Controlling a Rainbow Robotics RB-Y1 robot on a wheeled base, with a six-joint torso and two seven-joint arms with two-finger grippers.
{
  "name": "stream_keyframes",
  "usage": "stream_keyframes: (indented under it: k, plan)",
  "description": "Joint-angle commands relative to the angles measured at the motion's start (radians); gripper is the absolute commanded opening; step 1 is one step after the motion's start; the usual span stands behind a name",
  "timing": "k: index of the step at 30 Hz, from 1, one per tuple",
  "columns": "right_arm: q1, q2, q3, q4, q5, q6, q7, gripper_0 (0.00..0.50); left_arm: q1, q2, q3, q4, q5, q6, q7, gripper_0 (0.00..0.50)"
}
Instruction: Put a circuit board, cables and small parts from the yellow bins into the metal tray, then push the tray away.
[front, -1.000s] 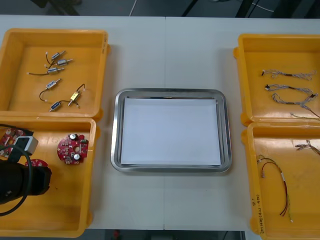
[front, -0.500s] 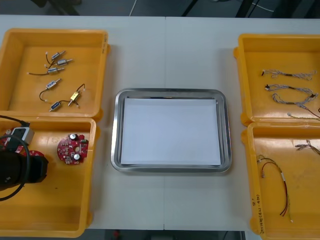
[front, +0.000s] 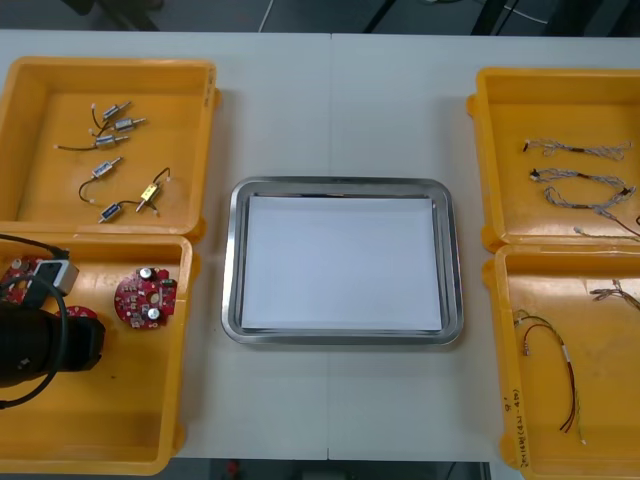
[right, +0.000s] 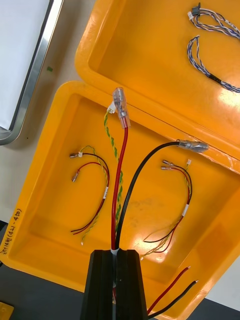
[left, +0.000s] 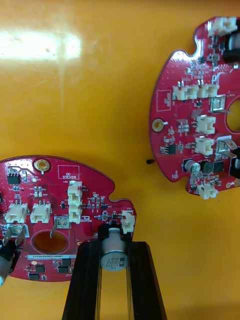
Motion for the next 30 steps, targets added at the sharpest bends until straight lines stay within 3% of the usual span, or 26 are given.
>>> stream_keyframes:
  k: [1,5,8,9,10,11,12,30]
  plan:
    - [-0.024,0.011,0.009,-0.013,-0.009,-0.002,0.021,0.000,-0.019,0.038,-0.021,-0.007,0.001,-0.012,0.104,0.000]
    - [-0.024,0.011,0.009,-0.011,-0.008,-0.002,0.026,0.000,-0.017,0.038,-0.025,-0.007,-0.002,-0.012,0.106,0.010]
    - [-0.024,0.012,0.009,-0.010,-0.008,-0.001,0.023,0.000,-0.016,0.038,-0.025,-0.007,0.000,-0.012,0.107,0.090]
    - [-0.024,0.012,0.009,-0.010,-0.009,-0.001,0.025,0.000,-0.014,0.038,-0.025,-0.007,0.001,-0.010,0.107,0.164]
    - [-0.024,0.012,0.009,-0.010,-0.009,-0.001,0.025,0.000,-0.014,0.038,-0.025,-0.005,0.001,-0.012,0.107,0.319]
    - [-0.024,0.011,0.009,-0.010,-0.009,-0.001,0.023,0.000,-0.014,0.038,-0.025,-0.007,0.000,-0.012,0.107,0.384]
    - [-0.024,0.012,0.009,-0.010,-0.009,-0.002,0.023,0.000,-0.014,0.038,-0.025,-0.007,0.001,-0.012,0.107,0.492]
    - [-0.024,0.012,0.009,-0.007,-0.012,-0.002,0.026,0.000,-0.008,0.054,0.019,-0.053,0.026,0.013,0.107,0.500]
